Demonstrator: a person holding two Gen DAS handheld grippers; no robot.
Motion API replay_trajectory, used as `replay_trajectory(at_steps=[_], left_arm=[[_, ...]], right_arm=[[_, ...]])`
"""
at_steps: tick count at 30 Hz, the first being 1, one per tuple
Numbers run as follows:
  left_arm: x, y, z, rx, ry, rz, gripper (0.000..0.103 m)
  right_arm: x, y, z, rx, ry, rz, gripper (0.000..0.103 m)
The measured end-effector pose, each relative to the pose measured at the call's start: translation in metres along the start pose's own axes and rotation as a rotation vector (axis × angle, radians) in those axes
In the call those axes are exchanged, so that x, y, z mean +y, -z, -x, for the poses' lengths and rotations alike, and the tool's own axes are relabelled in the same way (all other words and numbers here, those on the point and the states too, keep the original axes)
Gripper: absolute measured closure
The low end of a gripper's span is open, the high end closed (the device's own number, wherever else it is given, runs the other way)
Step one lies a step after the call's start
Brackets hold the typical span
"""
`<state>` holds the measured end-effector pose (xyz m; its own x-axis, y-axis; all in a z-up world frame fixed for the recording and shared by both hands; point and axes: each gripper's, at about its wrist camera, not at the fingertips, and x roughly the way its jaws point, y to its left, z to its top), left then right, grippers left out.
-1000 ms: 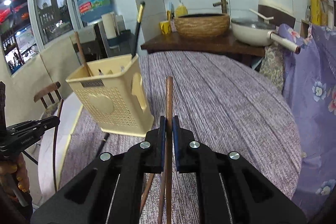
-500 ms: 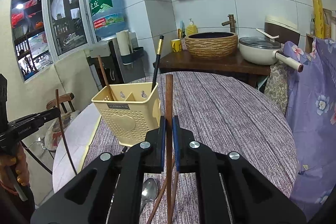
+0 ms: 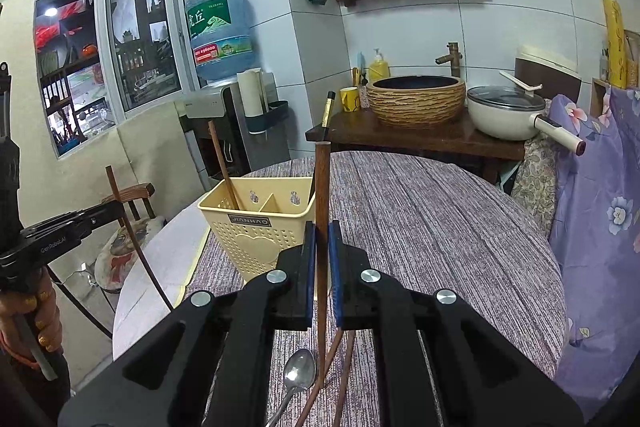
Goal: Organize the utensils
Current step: 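Lift both wooden chopsticks and lower them into the cream holder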
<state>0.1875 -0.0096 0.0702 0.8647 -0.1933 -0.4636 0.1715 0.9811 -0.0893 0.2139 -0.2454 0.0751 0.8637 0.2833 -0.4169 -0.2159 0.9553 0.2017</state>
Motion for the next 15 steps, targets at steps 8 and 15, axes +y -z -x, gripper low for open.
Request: replay_trajectory(at_steps=[8,15], left_arm=[[-0.002,-0.009,0.004,-0.015,0.020,-0.009,0.095],[-0.009,-0.047,0.017,-0.072,0.053,-0.034,0.095]], right_arm=[[0.003,-0.011,-0.001,-0.003,-0.035,-0.004,0.095],[0.018,-0.051,0.006,-0.053,-0.079,0.036,0.095]])
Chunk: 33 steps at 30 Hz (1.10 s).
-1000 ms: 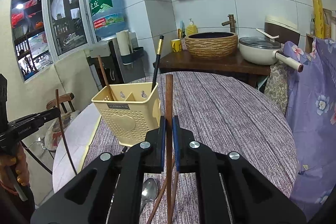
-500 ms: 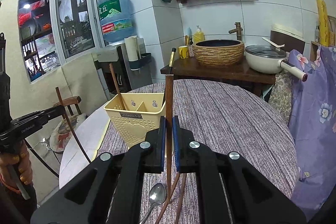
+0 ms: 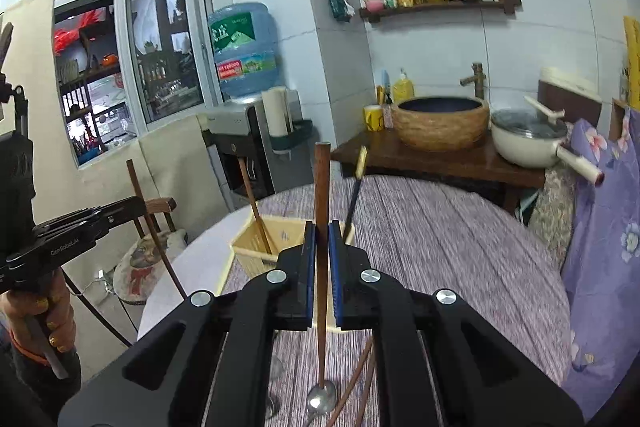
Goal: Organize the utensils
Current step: 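Lift both wooden chopsticks and lower them into the cream holder, then open both tools to release the chopsticks inside the holder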
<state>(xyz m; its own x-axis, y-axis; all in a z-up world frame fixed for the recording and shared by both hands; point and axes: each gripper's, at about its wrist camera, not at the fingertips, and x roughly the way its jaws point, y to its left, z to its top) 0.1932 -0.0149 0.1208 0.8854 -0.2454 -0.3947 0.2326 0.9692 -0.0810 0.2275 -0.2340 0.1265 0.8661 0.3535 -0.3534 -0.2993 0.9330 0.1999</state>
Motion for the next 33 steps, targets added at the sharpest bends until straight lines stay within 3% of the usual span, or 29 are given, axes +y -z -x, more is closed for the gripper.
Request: replay_trajectory(at_steps=[7,12,16,23,33], left_arm=[[-0.006,-0.073,-0.001,-0.098,0.009,0.032,0.095],[-0.006,-0.101,-0.018,-0.150,-0.023,0.057,0.095],[-0.002,-0.091,-0.045,-0.133,-0.059,0.082,0.095],[0.000,-0.041,-0.085,-0.046,-0.093,0.098,0.095],[0.004,-0.002,-0.108,0.039,-0.111,0.105,0.095]], right_arm=[[0.021,-0.079,-0.005,-0.114,0.015,0.035,0.095],[0.029,-0.108,-0.021,-0.149,0.044,0.041,0.095],[0.026,-0.093,-0.045,-0.133,0.069,0.031,0.095],[0.016,-0.049,-0.082,-0.046,0.088,0.007,0.095],[0.008,-0.019,-0.106,0.026,0.093,-0.020,0.095]])
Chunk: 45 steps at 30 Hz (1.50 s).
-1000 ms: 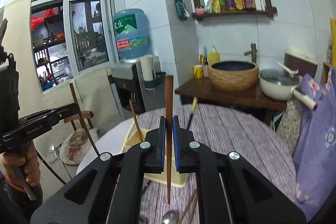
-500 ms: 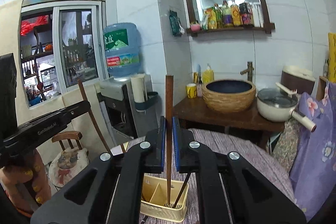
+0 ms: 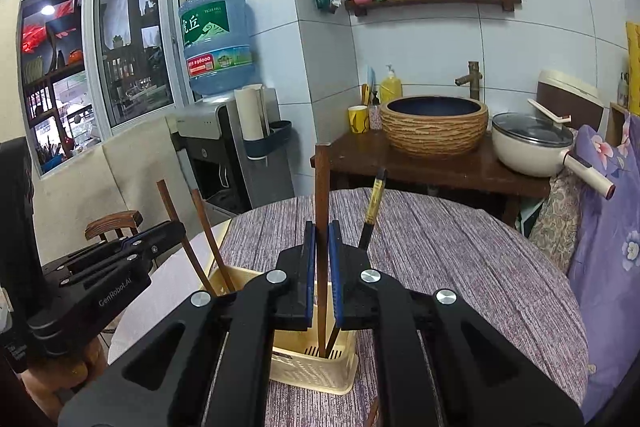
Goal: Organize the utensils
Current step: 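Open both tools to release the chopsticks inside the holder, then withdraw both tools from the holder back toward the table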
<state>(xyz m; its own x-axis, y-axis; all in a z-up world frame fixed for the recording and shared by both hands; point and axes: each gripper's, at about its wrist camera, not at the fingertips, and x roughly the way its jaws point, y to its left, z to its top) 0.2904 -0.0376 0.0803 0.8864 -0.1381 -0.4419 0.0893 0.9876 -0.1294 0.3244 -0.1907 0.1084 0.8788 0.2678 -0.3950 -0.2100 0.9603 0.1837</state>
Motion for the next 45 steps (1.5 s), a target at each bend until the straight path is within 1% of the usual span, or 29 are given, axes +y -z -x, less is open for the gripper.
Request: replay_trajectory(at_steps=[2,5,11,12,13,14,15,16,17,20,21,23,24,25,27,29,34,36,42,45], left_arm=[[0.000,0.002,-0.002,0.009,0.001,-0.001,0.095],[0.001,0.005,-0.005,0.019,-0.004,-0.001,0.095],[-0.001,0.008,-0.005,0.021,0.005,-0.020,0.095],[-0.002,0.009,-0.003,0.016,0.005,-0.027,0.095],[-0.003,0.009,-0.001,0.010,0.006,-0.036,0.095],[-0.004,0.009,0.000,0.006,0.006,-0.042,0.093],[-0.005,0.010,0.002,0.002,0.007,-0.048,0.092],[-0.005,0.010,0.005,-0.002,0.009,-0.052,0.086],[-0.004,0.011,0.008,-0.007,0.013,-0.051,0.082],[0.000,0.014,0.022,-0.033,0.022,-0.037,0.061],[0.001,0.015,0.027,-0.043,0.021,-0.037,0.058],[0.001,0.018,0.039,-0.060,0.019,-0.045,0.045],[0.002,0.020,0.043,-0.063,0.023,-0.047,0.041],[0.002,0.023,0.048,-0.061,0.030,-0.049,0.033],[0.003,0.029,0.054,-0.057,0.036,-0.056,0.026],[0.002,0.038,0.060,-0.044,0.036,-0.074,0.020],[0.005,0.059,0.065,-0.001,0.030,-0.112,0.012],[0.010,0.070,0.064,0.022,0.028,-0.108,0.010],[0.026,0.099,0.058,0.100,0.006,-0.073,0.010],[0.029,0.116,0.053,0.144,-0.002,-0.083,0.014]], right_arm=[[-0.001,0.003,-0.004,0.009,0.003,-0.006,0.095],[-0.002,0.004,-0.004,-0.003,0.013,-0.004,0.095],[-0.002,0.003,-0.005,-0.011,-0.001,-0.005,0.095],[-0.001,0.004,-0.005,-0.014,0.005,0.003,0.093],[0.000,0.005,-0.004,-0.020,0.013,0.014,0.090],[0.001,0.006,-0.002,-0.028,0.015,0.019,0.078],[0.001,0.007,0.000,-0.039,0.016,0.022,0.062],[0.001,0.008,0.003,-0.051,0.022,0.022,0.057],[0.001,0.009,0.007,-0.067,0.030,0.024,0.057],[0.002,0.011,0.019,-0.089,0.033,0.036,0.057],[0.001,0.012,0.023,-0.096,0.033,0.039,0.057],[0.001,0.016,0.032,-0.100,0.035,0.047,0.057],[0.000,0.019,0.036,-0.096,0.036,0.049,0.056],[-0.001,0.023,0.040,-0.088,0.035,0.049,0.056],[-0.003,0.030,0.046,-0.076,0.032,0.044,0.052],[-0.007,0.039,0.051,-0.056,0.035,0.036,0.050],[-0.013,0.068,0.055,0.026,0.050,0.040,0.045],[-0.018,0.080,0.054,0.054,0.074,0.040,0.045],[-0.035,0.121,0.048,0.168,0.085,-0.006,0.044],[-0.040,0.140,0.046,0.214,0.092,-0.017,0.044]])
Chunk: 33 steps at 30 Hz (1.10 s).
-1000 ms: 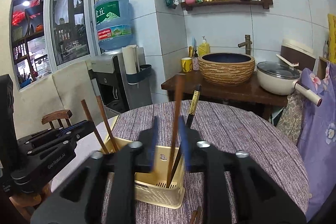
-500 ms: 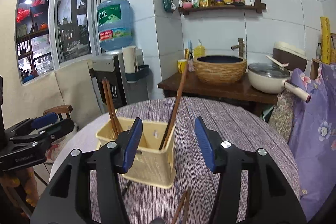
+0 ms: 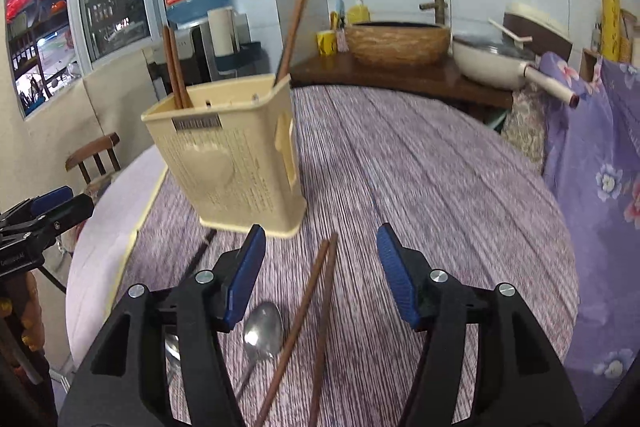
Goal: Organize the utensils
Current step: 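Withdraw both tools from the holder back toward the table, then close the left tool on a black chopstick while the right tool grasps a wooden chopstick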
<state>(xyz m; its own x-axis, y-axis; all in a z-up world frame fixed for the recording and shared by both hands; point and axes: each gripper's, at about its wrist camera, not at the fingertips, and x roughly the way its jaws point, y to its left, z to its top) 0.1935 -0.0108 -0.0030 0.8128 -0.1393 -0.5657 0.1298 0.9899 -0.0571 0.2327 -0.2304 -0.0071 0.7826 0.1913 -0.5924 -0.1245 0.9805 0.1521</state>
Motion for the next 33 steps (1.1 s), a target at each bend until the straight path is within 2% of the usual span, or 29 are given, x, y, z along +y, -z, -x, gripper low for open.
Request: replay_trajectory(at_steps=[9,13,18,26,33], left_arm=[[0.002,0.035,-0.022,0.136,0.021,0.011,0.042],[0.001,0.044,-0.031,0.180,0.036,0.016,0.052],[-0.005,0.052,-0.041,0.227,0.048,0.001,0.058],[-0.020,0.051,-0.059,0.271,0.078,-0.016,0.069],[-0.033,0.039,-0.083,0.280,0.057,-0.039,0.077]], right_arm=[[-0.007,0.036,-0.018,0.117,0.028,-0.001,0.045],[-0.006,0.050,-0.027,0.162,0.030,-0.004,0.050],[-0.003,0.060,-0.039,0.215,0.034,-0.004,0.065],[0.004,0.053,-0.054,0.232,0.062,0.025,0.072],[0.005,0.037,-0.071,0.250,0.069,0.023,0.081]])
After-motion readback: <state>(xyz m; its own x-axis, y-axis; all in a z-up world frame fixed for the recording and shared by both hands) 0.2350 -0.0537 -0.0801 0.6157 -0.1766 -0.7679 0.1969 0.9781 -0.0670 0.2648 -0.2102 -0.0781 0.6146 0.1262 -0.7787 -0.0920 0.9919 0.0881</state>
